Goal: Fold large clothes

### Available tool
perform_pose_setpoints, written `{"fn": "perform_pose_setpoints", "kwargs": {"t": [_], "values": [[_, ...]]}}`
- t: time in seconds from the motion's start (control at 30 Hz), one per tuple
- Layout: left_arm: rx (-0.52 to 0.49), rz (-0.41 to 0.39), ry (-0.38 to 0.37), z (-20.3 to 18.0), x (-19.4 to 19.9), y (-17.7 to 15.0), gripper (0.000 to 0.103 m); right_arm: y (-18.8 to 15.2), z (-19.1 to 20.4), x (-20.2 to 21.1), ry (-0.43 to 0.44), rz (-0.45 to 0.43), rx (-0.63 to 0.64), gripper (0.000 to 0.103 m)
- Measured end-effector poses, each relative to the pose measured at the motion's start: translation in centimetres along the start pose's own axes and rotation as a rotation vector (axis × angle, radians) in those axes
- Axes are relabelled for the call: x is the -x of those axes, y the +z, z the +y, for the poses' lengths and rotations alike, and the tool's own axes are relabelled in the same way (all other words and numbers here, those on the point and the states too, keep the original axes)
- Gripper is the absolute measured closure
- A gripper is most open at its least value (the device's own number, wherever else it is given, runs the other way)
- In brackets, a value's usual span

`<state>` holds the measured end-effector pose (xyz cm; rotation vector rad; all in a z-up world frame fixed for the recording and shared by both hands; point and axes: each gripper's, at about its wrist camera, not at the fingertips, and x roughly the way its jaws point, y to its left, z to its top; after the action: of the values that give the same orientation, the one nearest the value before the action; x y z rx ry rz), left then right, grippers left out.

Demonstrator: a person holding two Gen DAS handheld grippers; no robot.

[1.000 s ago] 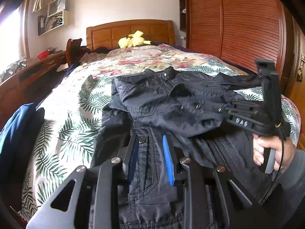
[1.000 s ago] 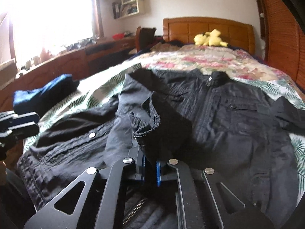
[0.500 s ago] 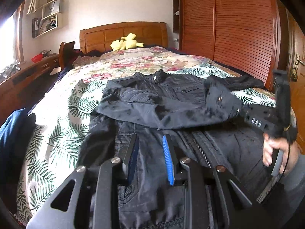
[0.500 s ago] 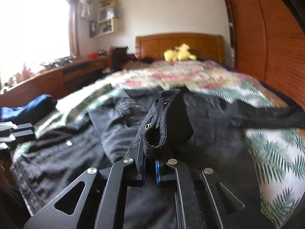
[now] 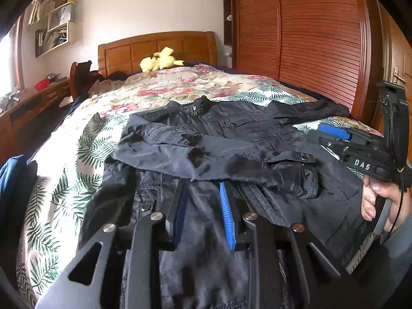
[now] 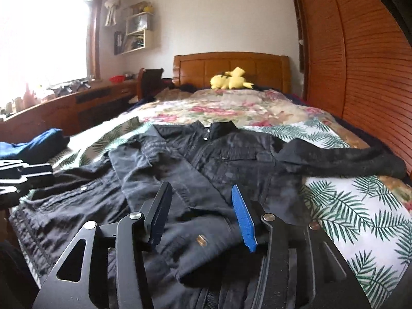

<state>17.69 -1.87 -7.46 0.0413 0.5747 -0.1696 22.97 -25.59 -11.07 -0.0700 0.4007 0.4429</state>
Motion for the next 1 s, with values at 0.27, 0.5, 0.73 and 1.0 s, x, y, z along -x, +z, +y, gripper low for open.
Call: {"fn": "perform_pose_setpoints", "kwargs": {"t": [0.27, 0.5, 0.73, 1.0], "values": [[0.022, -0.039, 0.015, -0.4, -0.6, 0.5, 0.079, -1.9, 0.7, -4.1, 0.056, 0.167, 0.041, 0.054], [0.061, -0.078, 0.019, -0.2, -0.4, 1.4, 0.066, -4.4, 0.2, -8.4, 0.086, 0.398, 0.018, 0.053], [0.065, -0.117, 0.031, -0.5, -0.7, 2.4, 0.059, -4.7, 0.5, -8.3, 0.069, 0.392, 0.029, 0.052], [0.086, -0.08, 0.008, -1.3, -3.3, 2.9, 0.059, -4.7, 0.0, -7.8, 0.092, 0.374, 0.004, 0.052]]}}
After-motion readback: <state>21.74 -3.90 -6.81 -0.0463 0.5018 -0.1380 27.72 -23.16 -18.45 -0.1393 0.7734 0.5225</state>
